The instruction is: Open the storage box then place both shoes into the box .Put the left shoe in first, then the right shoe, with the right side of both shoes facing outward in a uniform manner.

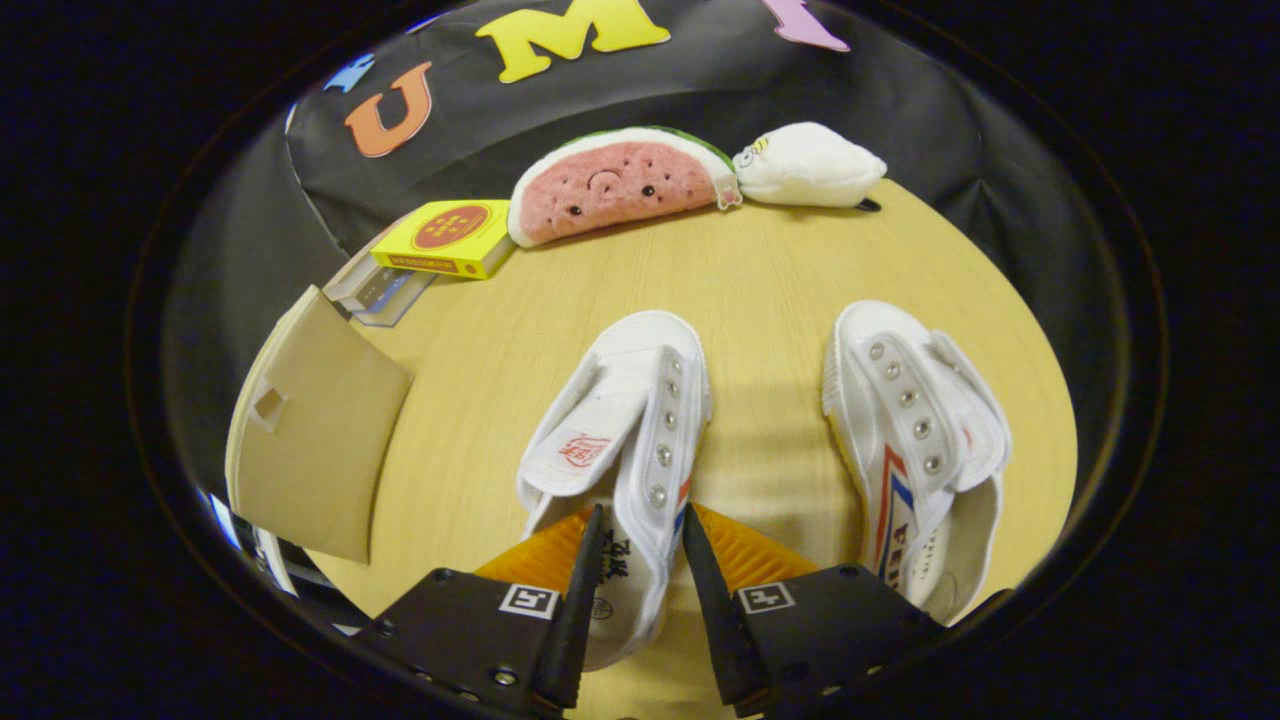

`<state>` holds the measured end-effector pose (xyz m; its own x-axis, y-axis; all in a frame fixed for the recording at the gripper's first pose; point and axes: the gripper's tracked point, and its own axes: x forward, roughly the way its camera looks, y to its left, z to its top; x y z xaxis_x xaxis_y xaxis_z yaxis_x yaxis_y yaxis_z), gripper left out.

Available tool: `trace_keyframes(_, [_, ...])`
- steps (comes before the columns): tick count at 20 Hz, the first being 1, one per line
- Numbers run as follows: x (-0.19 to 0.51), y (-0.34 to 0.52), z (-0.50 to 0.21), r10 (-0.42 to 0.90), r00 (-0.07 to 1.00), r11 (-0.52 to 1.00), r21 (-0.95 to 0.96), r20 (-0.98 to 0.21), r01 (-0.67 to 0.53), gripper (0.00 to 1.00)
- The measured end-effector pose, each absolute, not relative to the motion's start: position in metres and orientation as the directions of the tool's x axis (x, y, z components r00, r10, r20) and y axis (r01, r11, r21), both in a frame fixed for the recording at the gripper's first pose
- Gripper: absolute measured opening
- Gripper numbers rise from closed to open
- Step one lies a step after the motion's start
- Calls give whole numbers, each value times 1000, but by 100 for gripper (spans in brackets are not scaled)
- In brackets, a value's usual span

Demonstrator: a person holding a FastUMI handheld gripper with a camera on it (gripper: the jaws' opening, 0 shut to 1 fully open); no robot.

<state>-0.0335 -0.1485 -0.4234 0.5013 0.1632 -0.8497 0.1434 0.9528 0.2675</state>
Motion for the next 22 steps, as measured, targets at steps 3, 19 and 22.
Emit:
trace_keyframes(3, [-29,-150,-423,176,494,922,319,-851,221,16])
trace_keyframes(19, [-34,-109,-341,198,569,741,502,-798,446,0])
trace_keyframes(22, [-36,-88,-304,181,602,730,516,-777,447,0])
